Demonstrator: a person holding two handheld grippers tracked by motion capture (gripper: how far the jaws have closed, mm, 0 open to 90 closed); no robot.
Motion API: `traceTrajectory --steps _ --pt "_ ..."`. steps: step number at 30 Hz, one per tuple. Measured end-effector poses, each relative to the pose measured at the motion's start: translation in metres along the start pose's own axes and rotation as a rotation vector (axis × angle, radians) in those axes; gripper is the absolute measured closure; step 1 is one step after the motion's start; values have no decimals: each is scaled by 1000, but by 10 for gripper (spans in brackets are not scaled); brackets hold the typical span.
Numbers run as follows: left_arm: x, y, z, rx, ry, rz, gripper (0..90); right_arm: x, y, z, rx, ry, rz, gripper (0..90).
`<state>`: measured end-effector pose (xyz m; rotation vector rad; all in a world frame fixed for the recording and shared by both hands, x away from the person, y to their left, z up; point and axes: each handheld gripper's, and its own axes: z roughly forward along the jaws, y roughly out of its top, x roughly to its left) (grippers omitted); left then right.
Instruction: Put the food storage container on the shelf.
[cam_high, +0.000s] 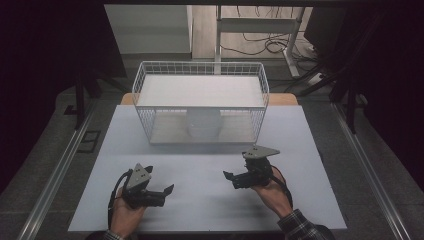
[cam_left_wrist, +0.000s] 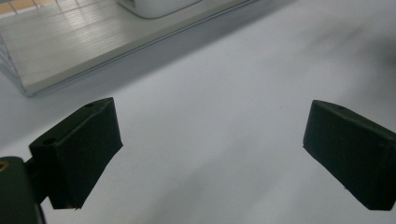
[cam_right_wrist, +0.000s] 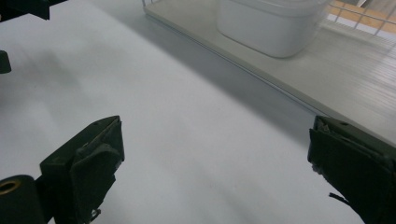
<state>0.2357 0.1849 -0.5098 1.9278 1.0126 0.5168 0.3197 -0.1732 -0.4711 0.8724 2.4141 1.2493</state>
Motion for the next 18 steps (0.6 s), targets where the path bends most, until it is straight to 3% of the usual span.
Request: traceTrajectory --steps 8,18 --pt "3 -6 -14 -1 22 -15 35 -6 -14 -20 -15 -31 18 34" --pt "9 -23 -29 -15 34 -70 21 -15 -44 -47 -3 -92 60 34"
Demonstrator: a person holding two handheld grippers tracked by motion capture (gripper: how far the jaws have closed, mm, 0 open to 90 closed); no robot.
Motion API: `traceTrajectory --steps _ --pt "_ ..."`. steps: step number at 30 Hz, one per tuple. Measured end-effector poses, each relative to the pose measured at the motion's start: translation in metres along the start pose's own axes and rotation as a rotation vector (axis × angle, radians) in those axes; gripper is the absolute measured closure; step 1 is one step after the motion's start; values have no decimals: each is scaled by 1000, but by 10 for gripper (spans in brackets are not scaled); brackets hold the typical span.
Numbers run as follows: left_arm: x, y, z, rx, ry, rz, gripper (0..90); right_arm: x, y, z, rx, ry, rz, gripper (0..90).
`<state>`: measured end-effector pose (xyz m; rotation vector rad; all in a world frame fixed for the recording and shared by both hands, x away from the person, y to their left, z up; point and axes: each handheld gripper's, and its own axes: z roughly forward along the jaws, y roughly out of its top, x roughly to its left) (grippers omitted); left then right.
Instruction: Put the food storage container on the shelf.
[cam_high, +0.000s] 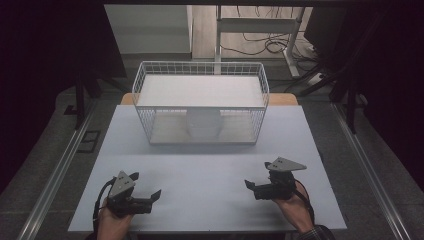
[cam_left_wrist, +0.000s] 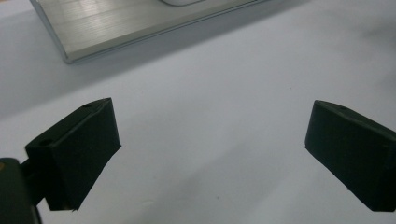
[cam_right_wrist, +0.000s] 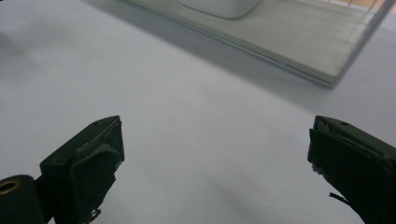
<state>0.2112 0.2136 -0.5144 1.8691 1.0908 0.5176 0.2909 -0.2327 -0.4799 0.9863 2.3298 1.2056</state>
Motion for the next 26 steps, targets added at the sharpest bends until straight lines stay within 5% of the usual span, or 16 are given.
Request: traceTrajectory --steps 14,21,26 --pt "5 -11 8 82 -25 -42 0 -9 -34 -10 69 -33 69 5" --pt "6 -14 13 127 -31 -47 0 -7 -45 -8 177 -34 54 0" --pt "4 -14 15 137 -20 -23 0 -5 -46 -5 195 -36 37 0"
